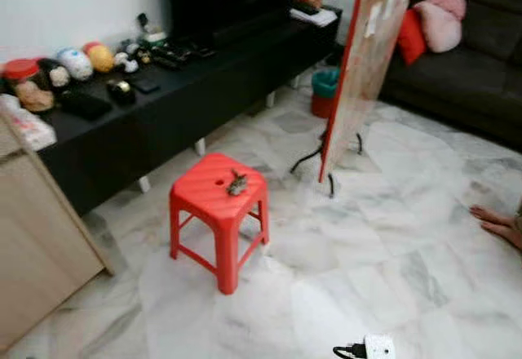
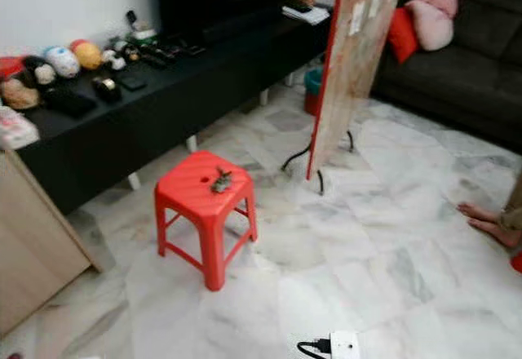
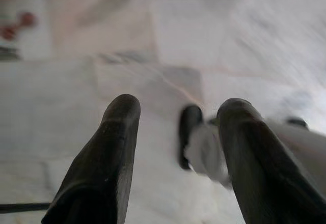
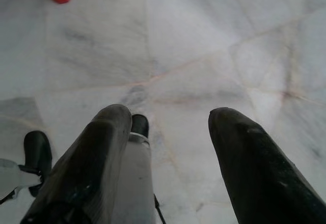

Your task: Hang keys on a hook

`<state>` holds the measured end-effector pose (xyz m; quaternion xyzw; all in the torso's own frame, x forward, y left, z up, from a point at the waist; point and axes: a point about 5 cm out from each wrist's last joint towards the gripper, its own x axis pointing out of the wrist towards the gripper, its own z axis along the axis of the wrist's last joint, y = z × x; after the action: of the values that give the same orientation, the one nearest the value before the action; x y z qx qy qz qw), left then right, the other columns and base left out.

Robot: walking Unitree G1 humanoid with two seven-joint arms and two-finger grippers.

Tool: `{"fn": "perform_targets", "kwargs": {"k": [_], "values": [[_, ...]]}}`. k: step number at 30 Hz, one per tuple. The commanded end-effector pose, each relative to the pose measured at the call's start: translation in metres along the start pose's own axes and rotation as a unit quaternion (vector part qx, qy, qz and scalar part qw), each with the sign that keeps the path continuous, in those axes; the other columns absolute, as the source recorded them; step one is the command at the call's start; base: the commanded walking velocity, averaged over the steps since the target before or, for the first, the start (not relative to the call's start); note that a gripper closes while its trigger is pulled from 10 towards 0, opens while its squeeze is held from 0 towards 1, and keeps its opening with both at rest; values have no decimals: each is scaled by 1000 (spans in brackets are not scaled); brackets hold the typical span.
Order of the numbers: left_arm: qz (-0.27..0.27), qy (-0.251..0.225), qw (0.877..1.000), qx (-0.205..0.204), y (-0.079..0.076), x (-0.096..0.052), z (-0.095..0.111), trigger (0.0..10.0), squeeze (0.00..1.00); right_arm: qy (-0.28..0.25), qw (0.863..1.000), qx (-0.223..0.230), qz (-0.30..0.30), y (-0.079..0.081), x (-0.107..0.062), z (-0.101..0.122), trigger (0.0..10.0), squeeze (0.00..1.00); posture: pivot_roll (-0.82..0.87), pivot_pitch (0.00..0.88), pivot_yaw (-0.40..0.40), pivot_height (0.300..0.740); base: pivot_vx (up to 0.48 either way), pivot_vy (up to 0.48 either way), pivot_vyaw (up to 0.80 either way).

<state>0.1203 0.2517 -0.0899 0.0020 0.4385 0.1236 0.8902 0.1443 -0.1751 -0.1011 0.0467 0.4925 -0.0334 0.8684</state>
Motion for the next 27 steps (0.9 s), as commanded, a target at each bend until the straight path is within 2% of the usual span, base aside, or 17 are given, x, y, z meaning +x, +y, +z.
{"fn": "perform_targets", "kwargs": {"k": [1,5,6,8,12,14,15,18,19,20,22,24,27], "values": [[5,-12,1000,-8,-2,0,1,10000,0,-1,1000,-3,-6,-5,0,2,10000,0,161,17,-77,740,0,0,0],[6,-37,999,-3,-5,0,6,10000,0,1,1000,-13,-3,-8,0,4,10000,0,177,20,-94,740,0,0,0],[1,-157,988,-5,-8,10,70,10000,0,1,1000,-18,-2,-9,0,4,10000,0,177,21,-101,740,0,0,0],[-9,-229,973,-16,-9,10,110,10000,0,1,1000,-21,-2,-10,0,5,10000,0,178,20,-109,740,0,0,0],[-32,-293,955,-18,-18,4,137,10000,0,0,1000,-25,-2,-13,0,6,10000,0,187,19,-118,740,0,0,0],[-49,-330,943,-13,-27,-2,149,10000,0,0,1000,-29,-3,-14,0,7,10000,0,196,20,-125,740,0,0,0],[-56,-363,930,-15,-36,-10,158,10000,0,1,999,-34,-2,-15,0,8,10000,0,199,25,-130,740,0,0,0],[-60,-378,924,-18,-40,-14,161,10000,0,1,999,-36,-1,-16,0,9,10000,0,197,25,-132,740,0,0,0],[-62,-382,922,-22,-42,-16,162,10000,188,1,999,-37,0,-16,0,9,10000,0,194,26,-135,740,0,0,0],[-73,-388,918,-30,-46,-20,162,10000,1000,0,999,-38,1,-16,0,10,10000,0,193,25,-136,740,0,0,0],[-88,-391,916,-28,-50,-23,162,10000,1000,-1,999,-39,2,-16,0,12,10000,0,192,22,-135,740,0,0,0],[-98,-394,914,-4,-53,-26,163,10000,1000,-5,999,-40,2,-14,1,16,10000,0,192,21,-130,740,0,0,0],[-108,-396,912,10,-56,-28,166,10000,1000,-10,999,-40,3,-12,2,21,10000,0,196,16,-126,740,0,0,0]]}}
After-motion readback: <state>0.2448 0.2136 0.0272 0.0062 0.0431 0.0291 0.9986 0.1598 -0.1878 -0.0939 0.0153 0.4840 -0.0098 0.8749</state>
